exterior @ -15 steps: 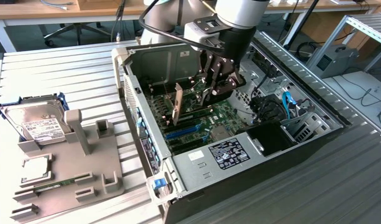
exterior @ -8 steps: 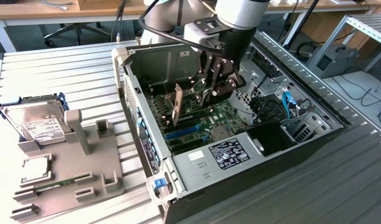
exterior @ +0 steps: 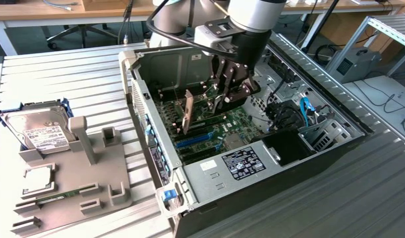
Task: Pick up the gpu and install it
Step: 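Insert the gpu into the slot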
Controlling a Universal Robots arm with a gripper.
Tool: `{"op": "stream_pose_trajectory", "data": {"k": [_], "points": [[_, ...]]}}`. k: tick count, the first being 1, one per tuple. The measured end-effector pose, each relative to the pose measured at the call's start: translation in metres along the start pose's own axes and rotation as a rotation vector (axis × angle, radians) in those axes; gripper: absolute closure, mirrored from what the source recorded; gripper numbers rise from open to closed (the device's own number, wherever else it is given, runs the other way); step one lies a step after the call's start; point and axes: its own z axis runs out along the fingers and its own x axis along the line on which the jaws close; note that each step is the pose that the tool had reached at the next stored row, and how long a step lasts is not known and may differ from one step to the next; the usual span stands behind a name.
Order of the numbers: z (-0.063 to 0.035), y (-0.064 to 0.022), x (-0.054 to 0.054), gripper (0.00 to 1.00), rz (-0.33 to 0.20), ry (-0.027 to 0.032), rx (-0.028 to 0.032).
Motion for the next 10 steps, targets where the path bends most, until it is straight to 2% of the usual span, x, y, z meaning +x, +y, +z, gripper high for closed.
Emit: {"op": "stream_pose_trajectory", "data": {"k": [10], "points": [[0.0007, 0.0049, -0.0003, 0.74, 0.0, -0.0001, 0.0]]}}
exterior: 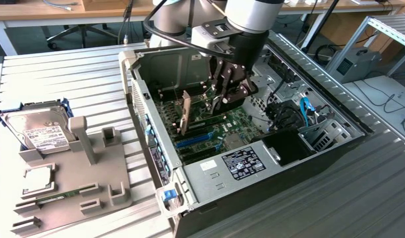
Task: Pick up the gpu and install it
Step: 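Insert the gpu into the slot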
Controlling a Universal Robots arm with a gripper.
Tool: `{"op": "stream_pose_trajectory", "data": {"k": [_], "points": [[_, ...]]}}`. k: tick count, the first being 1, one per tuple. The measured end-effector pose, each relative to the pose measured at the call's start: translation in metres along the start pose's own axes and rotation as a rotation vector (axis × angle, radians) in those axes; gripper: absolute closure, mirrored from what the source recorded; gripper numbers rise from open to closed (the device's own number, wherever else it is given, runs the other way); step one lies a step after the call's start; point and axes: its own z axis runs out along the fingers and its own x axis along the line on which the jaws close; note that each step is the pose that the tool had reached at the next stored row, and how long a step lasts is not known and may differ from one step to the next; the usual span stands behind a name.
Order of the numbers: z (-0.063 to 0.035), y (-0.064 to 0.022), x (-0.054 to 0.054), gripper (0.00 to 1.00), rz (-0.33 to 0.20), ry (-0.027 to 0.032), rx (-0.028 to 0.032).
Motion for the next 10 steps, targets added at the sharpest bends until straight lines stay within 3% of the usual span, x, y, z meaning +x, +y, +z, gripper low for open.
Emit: {"op": "stream_pose_trajectory", "data": {"k": [7, 10], "points": [[0.0014, 0.0018, 0.0001, 0.74, 0.009, -0.0002, 0.0001], [0.0033, 0.0018, 0.0001, 0.74, 0.063, -0.0021, 0.0014]]}}
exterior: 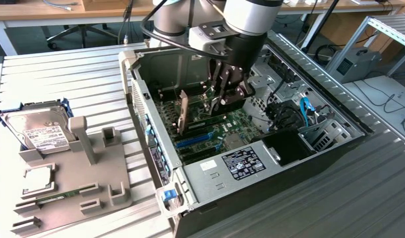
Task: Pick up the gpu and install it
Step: 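Insert the gpu into the slot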
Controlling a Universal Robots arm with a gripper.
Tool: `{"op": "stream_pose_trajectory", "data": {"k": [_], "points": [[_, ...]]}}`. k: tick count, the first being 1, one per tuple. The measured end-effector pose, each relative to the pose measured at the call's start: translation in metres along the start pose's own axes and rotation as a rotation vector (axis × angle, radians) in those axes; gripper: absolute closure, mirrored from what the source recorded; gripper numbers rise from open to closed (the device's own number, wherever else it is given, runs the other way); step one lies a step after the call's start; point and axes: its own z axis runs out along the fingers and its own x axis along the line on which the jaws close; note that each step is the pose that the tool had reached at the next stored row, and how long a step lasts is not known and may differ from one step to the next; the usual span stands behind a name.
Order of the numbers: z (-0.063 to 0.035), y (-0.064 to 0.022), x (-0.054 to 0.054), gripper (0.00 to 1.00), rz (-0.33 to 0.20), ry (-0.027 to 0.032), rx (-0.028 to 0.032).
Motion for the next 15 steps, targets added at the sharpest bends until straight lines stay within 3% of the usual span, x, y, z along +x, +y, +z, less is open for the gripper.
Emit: {"op": "stream_pose_trajectory", "data": {"k": [3, 5, 7, 15], "points": [[0.0013, -0.0001, 0.0, 0.74, 0.06, -0.0018, 0.0012], [0.0015, 0.0003, 0.0003, 0.74, 0.065, -0.0155, 0.002], [0.0017, 0.0003, 0.0009, 0.74, 0.068, -0.0228, 0.0024], [0.0035, 0.0018, 0.006, 0.74, 0.07, -0.024, 0.0024]]}}
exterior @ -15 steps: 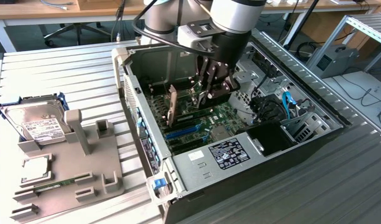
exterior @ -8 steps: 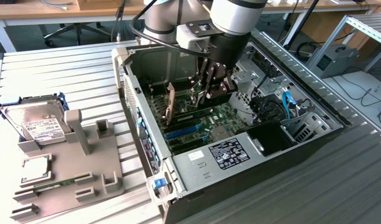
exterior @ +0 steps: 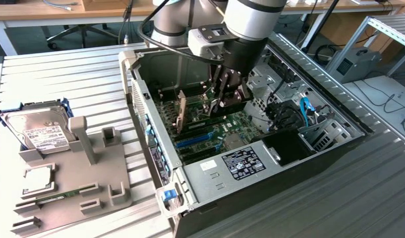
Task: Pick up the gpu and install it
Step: 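Insert the gpu into the slot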
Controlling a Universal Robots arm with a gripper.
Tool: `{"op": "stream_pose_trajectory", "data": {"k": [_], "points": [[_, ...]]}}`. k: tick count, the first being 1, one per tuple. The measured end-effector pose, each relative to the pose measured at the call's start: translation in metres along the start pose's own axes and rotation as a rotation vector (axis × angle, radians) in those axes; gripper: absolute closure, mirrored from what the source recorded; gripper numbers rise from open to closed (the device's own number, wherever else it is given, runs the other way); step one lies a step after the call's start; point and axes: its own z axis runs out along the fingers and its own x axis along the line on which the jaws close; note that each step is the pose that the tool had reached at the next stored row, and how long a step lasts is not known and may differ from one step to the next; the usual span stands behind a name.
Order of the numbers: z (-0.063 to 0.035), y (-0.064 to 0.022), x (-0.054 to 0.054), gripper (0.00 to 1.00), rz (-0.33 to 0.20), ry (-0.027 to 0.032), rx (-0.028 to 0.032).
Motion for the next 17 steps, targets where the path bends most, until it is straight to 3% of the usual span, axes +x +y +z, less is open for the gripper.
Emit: {"op": "stream_pose_trajectory", "data": {"k": [17], "points": [[0.0043, 0.0002, 0.0031, 0.74, 0.0, 0.0001, 0.0]]}}
